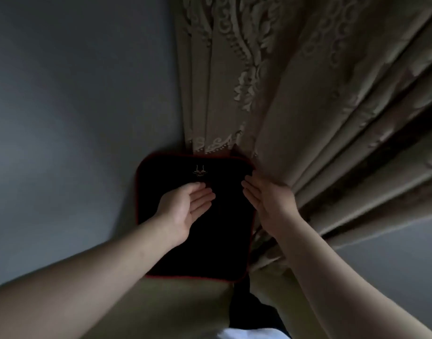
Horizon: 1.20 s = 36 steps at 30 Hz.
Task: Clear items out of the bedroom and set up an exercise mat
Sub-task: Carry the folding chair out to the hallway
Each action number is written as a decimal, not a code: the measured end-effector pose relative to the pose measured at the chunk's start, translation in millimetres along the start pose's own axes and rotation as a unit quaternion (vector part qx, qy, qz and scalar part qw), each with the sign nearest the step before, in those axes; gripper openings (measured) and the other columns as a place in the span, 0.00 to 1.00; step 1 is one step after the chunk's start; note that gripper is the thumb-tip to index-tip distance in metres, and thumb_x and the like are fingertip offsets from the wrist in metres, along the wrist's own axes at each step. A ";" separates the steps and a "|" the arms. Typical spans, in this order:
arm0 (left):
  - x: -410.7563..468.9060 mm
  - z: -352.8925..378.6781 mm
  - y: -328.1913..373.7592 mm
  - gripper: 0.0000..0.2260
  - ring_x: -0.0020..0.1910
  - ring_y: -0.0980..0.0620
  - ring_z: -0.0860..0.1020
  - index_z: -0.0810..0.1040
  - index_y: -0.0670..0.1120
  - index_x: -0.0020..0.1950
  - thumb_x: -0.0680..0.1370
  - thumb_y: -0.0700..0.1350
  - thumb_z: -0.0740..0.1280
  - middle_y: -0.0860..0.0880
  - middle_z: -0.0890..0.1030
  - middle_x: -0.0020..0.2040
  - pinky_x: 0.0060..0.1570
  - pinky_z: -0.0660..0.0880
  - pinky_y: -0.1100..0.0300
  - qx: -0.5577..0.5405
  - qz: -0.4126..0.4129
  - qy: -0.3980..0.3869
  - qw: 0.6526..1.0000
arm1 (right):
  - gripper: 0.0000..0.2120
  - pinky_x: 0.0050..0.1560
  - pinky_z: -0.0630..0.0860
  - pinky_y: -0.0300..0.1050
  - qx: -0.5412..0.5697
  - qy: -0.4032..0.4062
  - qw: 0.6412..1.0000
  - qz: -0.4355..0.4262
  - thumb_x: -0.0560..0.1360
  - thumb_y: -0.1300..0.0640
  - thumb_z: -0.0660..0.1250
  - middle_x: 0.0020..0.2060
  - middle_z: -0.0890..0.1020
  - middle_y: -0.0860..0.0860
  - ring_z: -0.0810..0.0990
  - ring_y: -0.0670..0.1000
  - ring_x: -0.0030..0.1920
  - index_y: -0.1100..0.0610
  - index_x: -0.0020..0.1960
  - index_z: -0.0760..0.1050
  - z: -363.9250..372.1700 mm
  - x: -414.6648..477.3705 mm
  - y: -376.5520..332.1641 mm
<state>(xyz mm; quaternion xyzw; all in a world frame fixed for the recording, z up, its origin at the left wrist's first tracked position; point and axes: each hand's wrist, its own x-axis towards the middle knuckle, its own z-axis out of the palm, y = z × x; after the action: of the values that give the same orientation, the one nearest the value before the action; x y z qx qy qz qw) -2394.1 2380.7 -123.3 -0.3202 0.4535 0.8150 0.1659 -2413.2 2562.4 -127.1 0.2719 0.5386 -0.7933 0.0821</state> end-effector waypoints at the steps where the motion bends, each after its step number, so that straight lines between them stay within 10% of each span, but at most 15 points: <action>1: 14.3 10.6 -1.6 0.11 0.51 0.46 0.85 0.79 0.38 0.59 0.82 0.42 0.62 0.41 0.86 0.51 0.55 0.79 0.53 -0.004 -0.001 0.015 1.000 | 0.16 0.68 0.74 0.53 -0.049 -0.002 0.999 0.011 0.82 0.64 0.60 0.62 0.79 0.61 0.80 0.57 0.62 0.66 0.68 0.72 -1.6 25.2 -6.1; 6: 76.6 63.8 -2.0 0.11 0.55 0.46 0.83 0.78 0.37 0.60 0.83 0.41 0.61 0.41 0.84 0.54 0.61 0.77 0.53 -0.100 -0.001 0.102 0.990 | 0.12 0.57 0.78 0.55 -0.327 -0.020 0.945 -0.017 0.77 0.57 0.65 0.43 0.80 0.54 0.78 0.54 0.48 0.65 0.54 0.79 -8.5 159.3 -18.5; 10: 118.6 74.2 -4.4 0.12 0.54 0.47 0.83 0.77 0.36 0.61 0.84 0.39 0.59 0.41 0.83 0.56 0.59 0.78 0.55 -0.195 0.003 0.179 0.964 | 0.24 0.62 0.72 0.48 -0.552 -0.070 0.831 -0.013 0.80 0.49 0.63 0.70 0.74 0.55 0.74 0.57 0.68 0.58 0.73 0.71 -8.8 238.3 -11.8; 19: 152.0 56.0 -24.4 0.15 0.54 0.49 0.82 0.75 0.38 0.66 0.86 0.41 0.54 0.41 0.82 0.59 0.56 0.77 0.57 -0.256 -0.022 0.240 0.936 | 0.29 0.72 0.66 0.56 -0.661 -0.149 0.735 -0.032 0.82 0.53 0.63 0.76 0.65 0.57 0.65 0.60 0.75 0.58 0.79 0.59 -9.0 334.5 20.9; 24: 163.4 43.7 -30.4 0.18 0.47 0.51 0.83 0.74 0.39 0.69 0.87 0.44 0.51 0.45 0.85 0.42 0.55 0.77 0.55 -0.262 -0.040 0.256 0.930 | 0.28 0.68 0.71 0.60 -0.661 -0.154 0.734 0.036 0.79 0.52 0.67 0.73 0.70 0.56 0.71 0.62 0.69 0.53 0.77 0.64 -8.9 367.2 34.0; 32: 171.3 46.9 -42.5 0.16 0.58 0.46 0.80 0.75 0.35 0.64 0.86 0.40 0.52 0.40 0.83 0.53 0.66 0.73 0.54 -0.244 -0.091 0.253 0.932 | 0.13 0.60 0.77 0.61 -0.596 -0.118 0.794 0.025 0.76 0.63 0.67 0.59 0.79 0.58 0.79 0.62 0.58 0.54 0.59 0.73 -17.9 332.9 51.9; 36: 172.4 36.2 -57.9 0.15 0.61 0.45 0.79 0.72 0.33 0.67 0.85 0.37 0.54 0.39 0.80 0.60 0.67 0.74 0.52 -0.195 -0.102 0.268 0.938 | 0.18 0.67 0.72 0.59 -0.634 -0.162 0.756 -0.002 0.79 0.62 0.66 0.64 0.78 0.59 0.75 0.62 0.65 0.58 0.68 0.74 -23.2 299.4 65.1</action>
<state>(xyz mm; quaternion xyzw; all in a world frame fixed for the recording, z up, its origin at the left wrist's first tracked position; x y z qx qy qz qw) -2502.6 2438.8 -262.0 -0.5976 0.2780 0.7501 0.0544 -2628.8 2605.4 -341.7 0.0236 0.8976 -0.3022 0.3200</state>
